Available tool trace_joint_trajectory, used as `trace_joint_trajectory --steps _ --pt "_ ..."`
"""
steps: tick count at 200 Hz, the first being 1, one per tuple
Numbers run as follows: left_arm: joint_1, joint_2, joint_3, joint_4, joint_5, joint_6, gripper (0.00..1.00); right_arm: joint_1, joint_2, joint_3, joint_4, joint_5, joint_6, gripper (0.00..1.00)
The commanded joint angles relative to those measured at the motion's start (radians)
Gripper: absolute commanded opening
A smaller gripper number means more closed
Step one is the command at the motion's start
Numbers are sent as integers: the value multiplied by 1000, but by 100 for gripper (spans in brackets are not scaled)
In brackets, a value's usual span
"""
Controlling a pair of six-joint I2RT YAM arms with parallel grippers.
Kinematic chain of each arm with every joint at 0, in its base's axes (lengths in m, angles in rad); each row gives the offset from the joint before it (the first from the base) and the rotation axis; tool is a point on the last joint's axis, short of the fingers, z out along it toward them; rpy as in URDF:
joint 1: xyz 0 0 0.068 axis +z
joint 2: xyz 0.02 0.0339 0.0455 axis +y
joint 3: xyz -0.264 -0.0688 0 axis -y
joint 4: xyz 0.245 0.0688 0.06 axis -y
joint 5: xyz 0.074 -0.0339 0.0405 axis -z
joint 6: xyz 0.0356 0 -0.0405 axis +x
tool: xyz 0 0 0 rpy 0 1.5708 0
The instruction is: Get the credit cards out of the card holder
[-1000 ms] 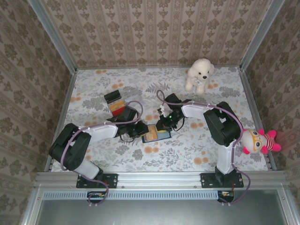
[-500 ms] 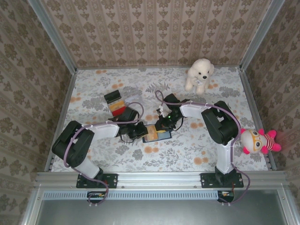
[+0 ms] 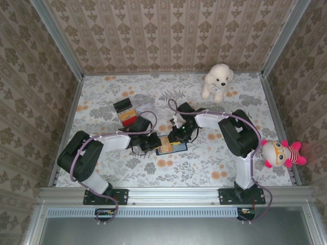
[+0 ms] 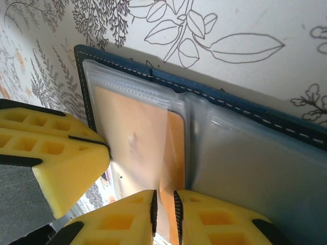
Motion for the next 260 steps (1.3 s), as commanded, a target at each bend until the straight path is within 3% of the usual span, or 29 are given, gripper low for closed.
trace_joint_trajectory --steps 1,110,189,260 --pt "0 33 -6 -107 -49 7 9 -1 -4 -4 -54 105 -22 20" --pt "1 59 -8 -113 -51 1 7 -1 -69 -42 -12 136 -4 19" --pt "-1 68 -5 -101 -38 4 7 6 -11 -18 -1 34 -11 21" --pt "0 67 -6 -111 -41 4 7 8 4 -7 3 16 -12 10"
